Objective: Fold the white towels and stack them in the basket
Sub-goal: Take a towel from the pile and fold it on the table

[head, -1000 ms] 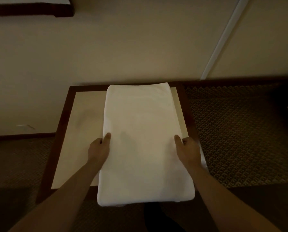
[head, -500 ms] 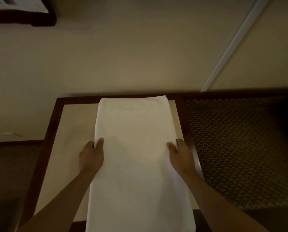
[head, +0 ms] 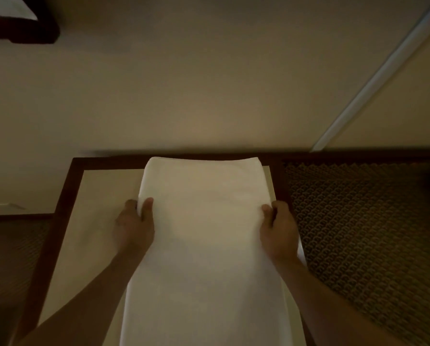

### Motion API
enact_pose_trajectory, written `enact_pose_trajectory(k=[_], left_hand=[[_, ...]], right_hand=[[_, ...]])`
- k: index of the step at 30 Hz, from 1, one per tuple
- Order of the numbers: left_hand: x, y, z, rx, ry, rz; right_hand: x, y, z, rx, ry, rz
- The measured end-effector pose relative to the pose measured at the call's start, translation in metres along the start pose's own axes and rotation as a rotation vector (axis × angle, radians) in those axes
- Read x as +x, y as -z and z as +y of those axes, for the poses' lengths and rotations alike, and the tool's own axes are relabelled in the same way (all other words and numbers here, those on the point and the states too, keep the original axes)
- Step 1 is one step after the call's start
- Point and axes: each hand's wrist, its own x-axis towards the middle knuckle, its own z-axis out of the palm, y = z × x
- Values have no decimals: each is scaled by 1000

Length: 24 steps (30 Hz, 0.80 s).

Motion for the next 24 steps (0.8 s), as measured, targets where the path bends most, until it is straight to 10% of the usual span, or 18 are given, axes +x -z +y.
enact_pose_trajectory(k=[7,12,24], left_hand=[[1,-8,2,161,-86,95],[14,-35,29,504,-543,-177],[131,-62,84,707,-441,-221]], right_hand=[[11,-15,-14,-353,-7,35],[35,-34,-19,-566,229,-358],[154,-74,-53,-608,283,-341]])
